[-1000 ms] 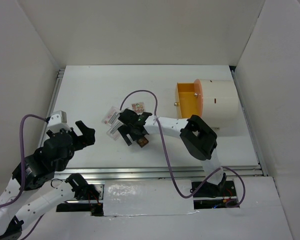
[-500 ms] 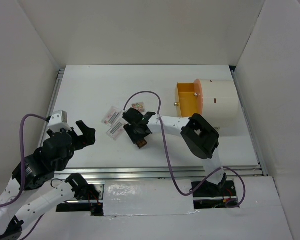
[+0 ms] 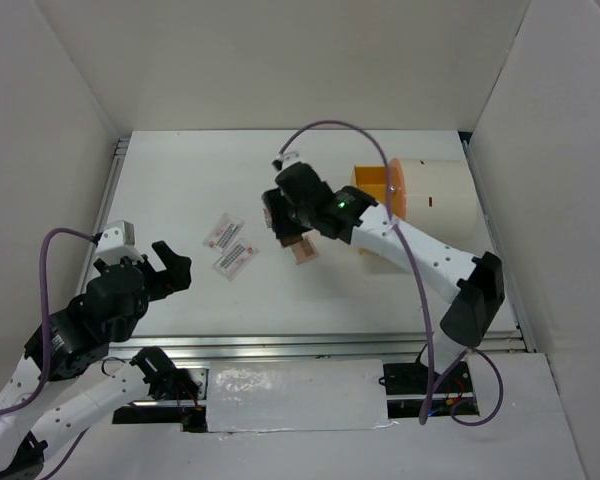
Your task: Organize the makeup
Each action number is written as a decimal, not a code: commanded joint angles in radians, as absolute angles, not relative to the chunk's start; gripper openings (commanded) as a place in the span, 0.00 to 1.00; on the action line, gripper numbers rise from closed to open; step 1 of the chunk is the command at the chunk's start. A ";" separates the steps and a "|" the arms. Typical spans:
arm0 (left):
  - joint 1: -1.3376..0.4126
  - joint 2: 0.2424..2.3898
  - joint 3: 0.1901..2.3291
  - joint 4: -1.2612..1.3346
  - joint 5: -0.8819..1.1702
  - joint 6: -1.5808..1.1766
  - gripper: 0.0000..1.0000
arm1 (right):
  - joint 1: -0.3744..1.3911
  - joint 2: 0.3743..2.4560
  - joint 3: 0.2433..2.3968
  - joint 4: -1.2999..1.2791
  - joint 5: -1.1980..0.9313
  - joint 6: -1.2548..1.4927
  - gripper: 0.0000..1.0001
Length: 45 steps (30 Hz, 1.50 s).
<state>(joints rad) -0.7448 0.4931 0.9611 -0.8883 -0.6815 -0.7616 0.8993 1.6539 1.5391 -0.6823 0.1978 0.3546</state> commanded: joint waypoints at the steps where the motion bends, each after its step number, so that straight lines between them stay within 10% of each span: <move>1: -0.749 0.476 0.959 -0.851 -0.683 -0.749 0.99 | 0.784 1.615 1.658 -0.854 0.322 0.368 0.46; 20: -0.750 0.448 0.954 -0.838 -0.664 -0.735 0.99 | 0.403 1.534 1.621 -0.959 0.416 0.285 0.52; 27: -0.752 0.440 0.953 -0.836 -0.663 -0.733 0.99 | 0.402 1.523 1.617 -0.959 0.403 0.285 0.81; 45: -0.755 0.437 0.954 -0.848 -0.680 -0.752 0.99 | 0.802 1.774 1.729 -0.813 0.278 0.307 0.88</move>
